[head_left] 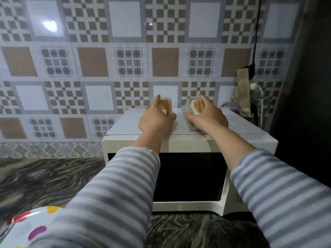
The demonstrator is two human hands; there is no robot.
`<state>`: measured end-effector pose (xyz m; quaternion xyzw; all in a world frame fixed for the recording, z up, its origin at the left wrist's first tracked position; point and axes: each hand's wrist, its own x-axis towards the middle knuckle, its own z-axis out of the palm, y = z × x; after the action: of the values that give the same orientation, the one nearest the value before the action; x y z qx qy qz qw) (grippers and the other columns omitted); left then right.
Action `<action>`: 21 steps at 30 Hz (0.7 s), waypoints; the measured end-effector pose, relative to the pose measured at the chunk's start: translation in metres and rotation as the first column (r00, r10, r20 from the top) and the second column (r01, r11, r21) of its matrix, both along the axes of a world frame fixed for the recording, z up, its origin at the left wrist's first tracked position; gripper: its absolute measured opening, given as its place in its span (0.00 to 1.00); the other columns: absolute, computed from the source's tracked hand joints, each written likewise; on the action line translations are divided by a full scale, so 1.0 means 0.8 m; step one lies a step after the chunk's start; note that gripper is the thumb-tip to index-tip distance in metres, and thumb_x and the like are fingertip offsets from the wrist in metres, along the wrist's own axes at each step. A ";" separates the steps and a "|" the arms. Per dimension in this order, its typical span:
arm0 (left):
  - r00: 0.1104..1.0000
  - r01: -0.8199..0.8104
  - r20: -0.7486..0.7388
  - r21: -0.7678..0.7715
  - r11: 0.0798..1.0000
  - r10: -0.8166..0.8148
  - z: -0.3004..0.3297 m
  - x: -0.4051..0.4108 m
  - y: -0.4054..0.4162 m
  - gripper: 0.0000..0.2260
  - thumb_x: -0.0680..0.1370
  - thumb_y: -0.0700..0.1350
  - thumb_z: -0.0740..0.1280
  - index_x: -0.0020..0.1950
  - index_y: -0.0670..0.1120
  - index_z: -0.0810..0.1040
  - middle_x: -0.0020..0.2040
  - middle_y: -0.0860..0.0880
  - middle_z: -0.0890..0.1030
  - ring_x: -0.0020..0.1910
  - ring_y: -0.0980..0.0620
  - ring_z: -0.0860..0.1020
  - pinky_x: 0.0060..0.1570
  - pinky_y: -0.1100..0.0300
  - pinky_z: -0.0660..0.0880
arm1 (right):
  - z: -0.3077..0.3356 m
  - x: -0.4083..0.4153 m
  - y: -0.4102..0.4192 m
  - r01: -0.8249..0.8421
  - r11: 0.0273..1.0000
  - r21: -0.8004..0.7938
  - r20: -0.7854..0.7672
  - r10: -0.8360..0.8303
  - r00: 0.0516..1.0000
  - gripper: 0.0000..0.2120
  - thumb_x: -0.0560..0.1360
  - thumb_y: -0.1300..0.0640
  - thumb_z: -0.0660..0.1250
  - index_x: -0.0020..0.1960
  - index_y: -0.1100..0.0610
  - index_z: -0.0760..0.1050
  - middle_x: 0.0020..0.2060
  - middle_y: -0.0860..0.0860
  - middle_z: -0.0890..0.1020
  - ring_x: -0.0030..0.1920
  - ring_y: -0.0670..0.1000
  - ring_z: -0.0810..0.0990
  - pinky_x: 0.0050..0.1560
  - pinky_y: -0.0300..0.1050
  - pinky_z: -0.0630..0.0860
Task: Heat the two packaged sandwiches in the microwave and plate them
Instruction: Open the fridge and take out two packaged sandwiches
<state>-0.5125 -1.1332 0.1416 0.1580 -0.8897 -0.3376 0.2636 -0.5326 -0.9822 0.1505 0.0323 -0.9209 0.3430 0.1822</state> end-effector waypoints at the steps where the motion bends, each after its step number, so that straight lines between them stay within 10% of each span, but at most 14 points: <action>1: 1.000 -0.007 0.006 -0.005 1.000 0.007 -0.001 -0.003 0.000 0.37 0.73 0.59 0.67 0.77 0.61 0.51 0.67 0.48 0.74 0.62 0.44 0.75 0.49 0.54 0.70 | 0.000 -0.003 -0.001 0.003 1.000 0.005 0.003 -0.003 1.000 0.39 0.71 0.40 0.67 0.76 0.40 0.51 0.67 0.51 0.73 0.61 0.57 0.75 0.47 0.45 0.68; 11: 0.999 -0.027 0.022 -0.064 0.998 0.029 0.006 0.030 0.009 0.38 0.74 0.65 0.61 0.78 0.56 0.48 0.78 0.48 0.59 0.70 0.42 0.68 0.60 0.46 0.70 | 0.005 0.016 0.017 -0.084 0.996 0.042 0.035 0.082 0.996 0.42 0.70 0.32 0.64 0.76 0.39 0.47 0.71 0.52 0.68 0.68 0.58 0.69 0.61 0.52 0.70; 21: 0.999 -0.053 -0.022 -0.190 0.980 0.050 -0.065 0.211 0.070 0.27 0.77 0.56 0.62 0.73 0.50 0.62 0.69 0.47 0.69 0.65 0.41 0.70 0.60 0.45 0.70 | -0.085 0.181 0.084 -0.104 0.960 0.261 -0.005 0.109 0.994 0.26 0.77 0.45 0.61 0.74 0.46 0.61 0.74 0.54 0.61 0.73 0.58 0.60 0.67 0.55 0.67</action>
<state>-0.3435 -1.0774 0.0893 0.1522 -0.9113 -0.2453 0.2937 -0.3876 -0.9151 0.0824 0.1088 -0.9531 0.2281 0.1665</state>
